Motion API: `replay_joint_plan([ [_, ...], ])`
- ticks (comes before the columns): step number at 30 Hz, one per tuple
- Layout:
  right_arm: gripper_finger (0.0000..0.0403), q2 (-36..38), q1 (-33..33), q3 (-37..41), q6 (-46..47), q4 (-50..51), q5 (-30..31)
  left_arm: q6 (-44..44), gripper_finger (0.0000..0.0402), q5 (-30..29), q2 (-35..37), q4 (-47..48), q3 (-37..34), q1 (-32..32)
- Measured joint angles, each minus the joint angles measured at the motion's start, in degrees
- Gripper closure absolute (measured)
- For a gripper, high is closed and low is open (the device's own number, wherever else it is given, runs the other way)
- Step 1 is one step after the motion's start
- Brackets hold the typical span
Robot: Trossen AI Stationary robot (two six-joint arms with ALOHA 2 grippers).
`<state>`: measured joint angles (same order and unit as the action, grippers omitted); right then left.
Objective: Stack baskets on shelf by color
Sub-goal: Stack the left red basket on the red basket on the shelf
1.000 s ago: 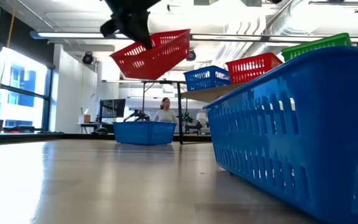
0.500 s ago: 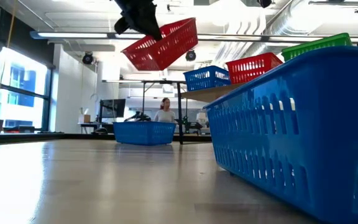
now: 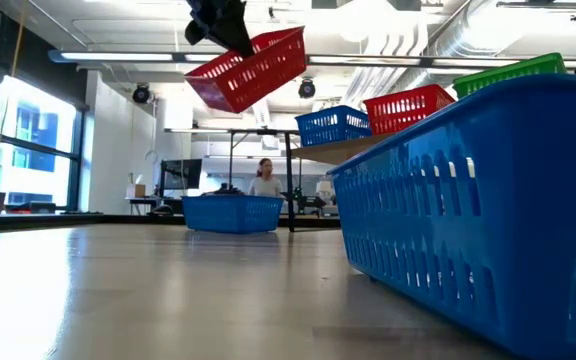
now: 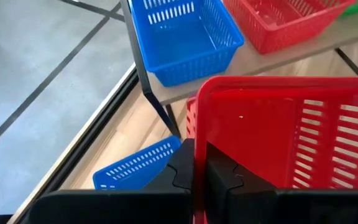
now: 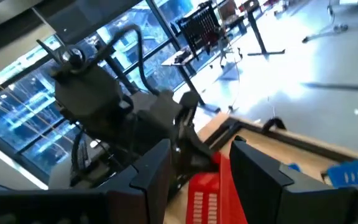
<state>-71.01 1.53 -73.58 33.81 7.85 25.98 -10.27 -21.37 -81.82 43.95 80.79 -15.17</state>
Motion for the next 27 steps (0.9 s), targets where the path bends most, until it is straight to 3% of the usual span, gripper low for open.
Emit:
replay_joint_plan([
  [4, 0.0253, -4.41, -0.49, -6.76, -4.29, 2.93, 0.02, 0.01, 0.0401, 2.07, -0.02, 0.80, 0.00, -0.21],
  [14, 0.0253, -16.16, -1.92, -23.71, 0.86, 29.10, -2.09, -1.53, 0.0401, 2.11, -0.02, 2.79, -0.31, -0.18],
  [20, 0.0253, -22.12, -1.38, -29.19, 2.19, 33.93, -5.87, -2.55, 0.0401, 0.53, -0.08, 3.44, -0.33, -0.18],
  [27, 0.0253, -26.34, -1.39, -30.22, 2.20, 38.01, -7.78, -2.60, 0.0401, -0.32, -0.48, 3.40, -0.42, -0.18],
])
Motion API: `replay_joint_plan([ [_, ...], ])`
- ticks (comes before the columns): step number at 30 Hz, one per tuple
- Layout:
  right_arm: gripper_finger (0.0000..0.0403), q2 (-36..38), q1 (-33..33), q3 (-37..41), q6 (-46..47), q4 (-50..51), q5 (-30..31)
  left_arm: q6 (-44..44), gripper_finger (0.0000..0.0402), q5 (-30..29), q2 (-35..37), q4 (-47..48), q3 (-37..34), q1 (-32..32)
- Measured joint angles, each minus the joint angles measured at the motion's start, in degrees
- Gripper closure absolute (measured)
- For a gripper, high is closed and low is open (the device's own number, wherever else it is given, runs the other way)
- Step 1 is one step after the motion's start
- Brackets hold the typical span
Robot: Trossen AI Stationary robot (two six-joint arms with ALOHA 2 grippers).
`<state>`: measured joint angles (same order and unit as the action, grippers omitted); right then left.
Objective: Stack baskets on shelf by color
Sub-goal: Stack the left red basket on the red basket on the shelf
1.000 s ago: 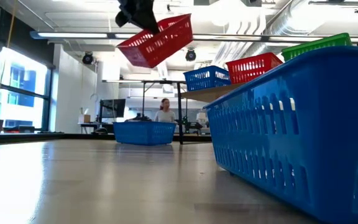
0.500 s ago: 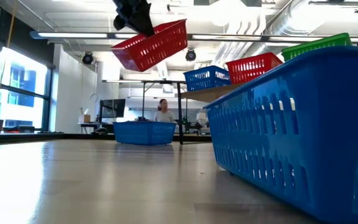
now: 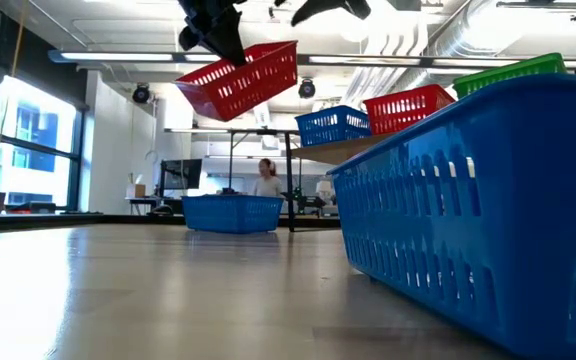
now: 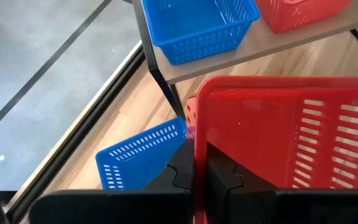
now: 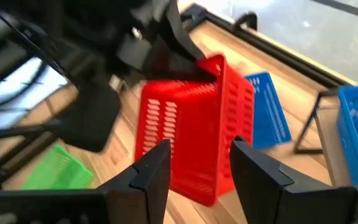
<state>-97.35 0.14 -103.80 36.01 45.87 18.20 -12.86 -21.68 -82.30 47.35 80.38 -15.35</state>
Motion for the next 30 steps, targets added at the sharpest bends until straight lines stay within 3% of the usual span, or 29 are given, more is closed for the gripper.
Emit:
replay_joint_plan([
  [22, 0.0255, -0.91, -0.15, 0.32, 4.94, 6.11, 1.20, 1.95, 0.0401, 0.03, 0.00, -5.76, 0.02, 3.16],
  [26, 0.0278, -0.91, -0.15, 0.32, 6.26, 6.25, 1.02, 2.60, 0.0401, 0.03, 0.00, -6.88, 0.02, 3.40],
  [30, 0.0327, -0.91, -0.32, 0.34, 7.54, 6.33, 0.23, 2.60, 0.0401, 0.03, 0.00, -7.34, 0.02, 3.43],
])
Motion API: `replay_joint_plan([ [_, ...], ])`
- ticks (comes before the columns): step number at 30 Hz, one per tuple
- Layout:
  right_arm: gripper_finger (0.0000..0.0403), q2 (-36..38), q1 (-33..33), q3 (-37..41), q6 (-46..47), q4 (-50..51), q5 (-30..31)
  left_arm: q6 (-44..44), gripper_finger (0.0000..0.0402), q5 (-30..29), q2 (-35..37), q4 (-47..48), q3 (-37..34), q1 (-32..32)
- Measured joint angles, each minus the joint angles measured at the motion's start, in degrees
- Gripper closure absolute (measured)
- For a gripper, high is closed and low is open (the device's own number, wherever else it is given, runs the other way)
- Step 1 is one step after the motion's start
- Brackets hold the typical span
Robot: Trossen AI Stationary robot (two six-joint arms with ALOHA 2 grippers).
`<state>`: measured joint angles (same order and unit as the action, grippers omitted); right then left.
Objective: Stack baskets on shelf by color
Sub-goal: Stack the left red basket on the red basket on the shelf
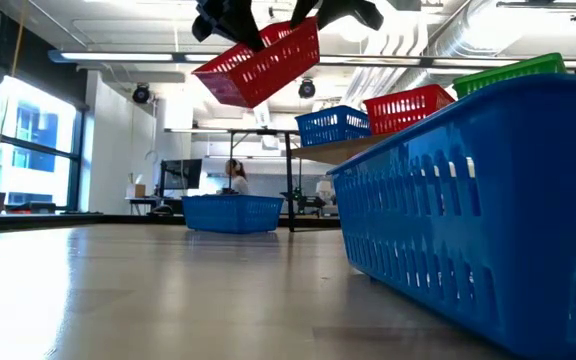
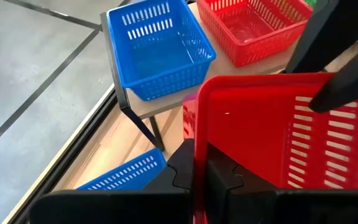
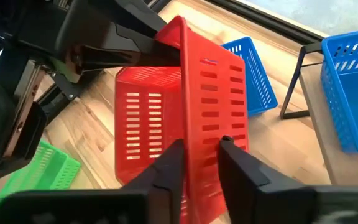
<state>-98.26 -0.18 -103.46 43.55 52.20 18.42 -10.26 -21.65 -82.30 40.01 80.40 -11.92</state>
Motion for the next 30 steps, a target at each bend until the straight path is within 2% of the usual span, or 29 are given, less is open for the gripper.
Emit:
replay_joint_plan([
  [4, 0.0381, 0.00, -0.18, 0.00, 0.02, 0.05, -0.01, 0.88, 0.0401, 0.00, 0.00, 0.02, 0.00, 0.00],
  [6, 0.0396, 0.00, -0.18, 0.02, 0.08, 0.25, -0.03, 0.85, 0.0401, 0.00, -0.02, -0.14, 0.00, 0.00],
  [13, 0.0401, 0.00, -0.20, 0.04, 2.80, 1.34, 0.47, 0.90, 0.0398, 0.23, -0.02, -0.83, 0.00, 0.00],
  [19, 0.0402, 0.00, -0.22, 0.07, 3.82, 1.96, 0.82, 2.58, 0.0378, 1.50, -0.02, -0.83, 0.09, 0.00],
  [24, 0.0402, 0.00, -0.20, 0.09, 4.34, 2.79, 1.06, 5.97, 0.0345, 3.93, -0.02, -0.70, 0.09, 0.00],
  [30, 0.0402, 0.00, -0.22, 0.09, 5.55, 3.54, 1.82, 3.80, 0.0288, 4.58, -0.01, -0.67, 0.09, 0.00],
])
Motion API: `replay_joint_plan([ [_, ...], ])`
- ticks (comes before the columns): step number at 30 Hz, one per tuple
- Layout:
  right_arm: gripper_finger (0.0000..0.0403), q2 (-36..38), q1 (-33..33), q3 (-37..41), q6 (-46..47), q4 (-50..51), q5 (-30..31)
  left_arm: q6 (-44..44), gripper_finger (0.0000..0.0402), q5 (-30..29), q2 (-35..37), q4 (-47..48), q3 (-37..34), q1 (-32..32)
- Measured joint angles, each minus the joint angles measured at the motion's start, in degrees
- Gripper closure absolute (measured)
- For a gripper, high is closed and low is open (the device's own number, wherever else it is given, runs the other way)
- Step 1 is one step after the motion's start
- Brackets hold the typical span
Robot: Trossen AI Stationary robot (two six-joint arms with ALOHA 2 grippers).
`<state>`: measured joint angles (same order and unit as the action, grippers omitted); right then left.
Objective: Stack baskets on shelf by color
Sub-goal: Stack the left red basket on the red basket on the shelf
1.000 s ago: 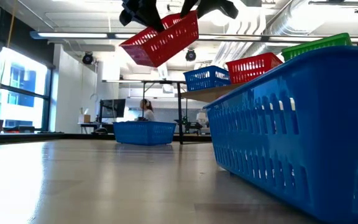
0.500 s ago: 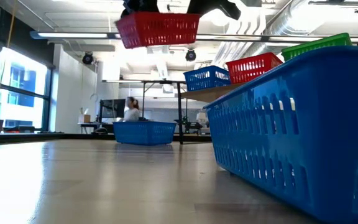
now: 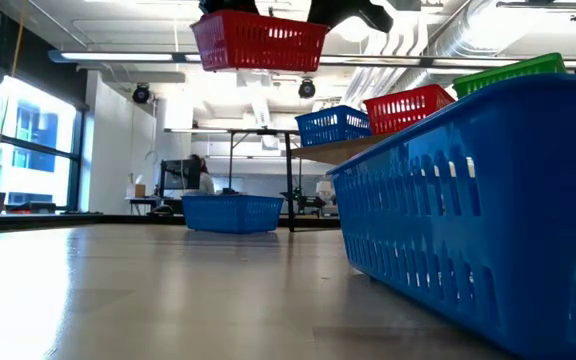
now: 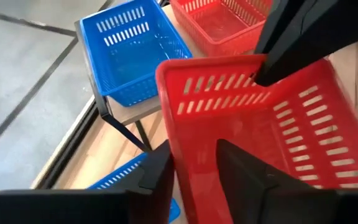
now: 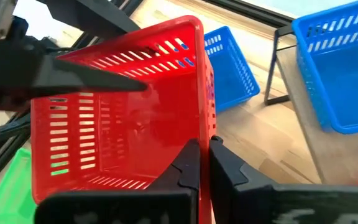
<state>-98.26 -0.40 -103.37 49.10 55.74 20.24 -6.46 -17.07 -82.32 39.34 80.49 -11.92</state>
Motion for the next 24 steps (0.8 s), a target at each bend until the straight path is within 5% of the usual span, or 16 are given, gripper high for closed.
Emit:
replay_joint_plan([
  [10, 0.0403, 0.00, 0.00, 0.00, 2.22, 2.01, 1.39, -0.87, 0.0209, 2.85, 0.01, 0.06, 0.00, 0.00],
  [24, 0.0403, 0.00, -1.46, 0.00, 2.48, 3.37, 1.36, 0.96, 0.0204, 4.50, 2.83, 0.61, 0.00, -0.04],
])
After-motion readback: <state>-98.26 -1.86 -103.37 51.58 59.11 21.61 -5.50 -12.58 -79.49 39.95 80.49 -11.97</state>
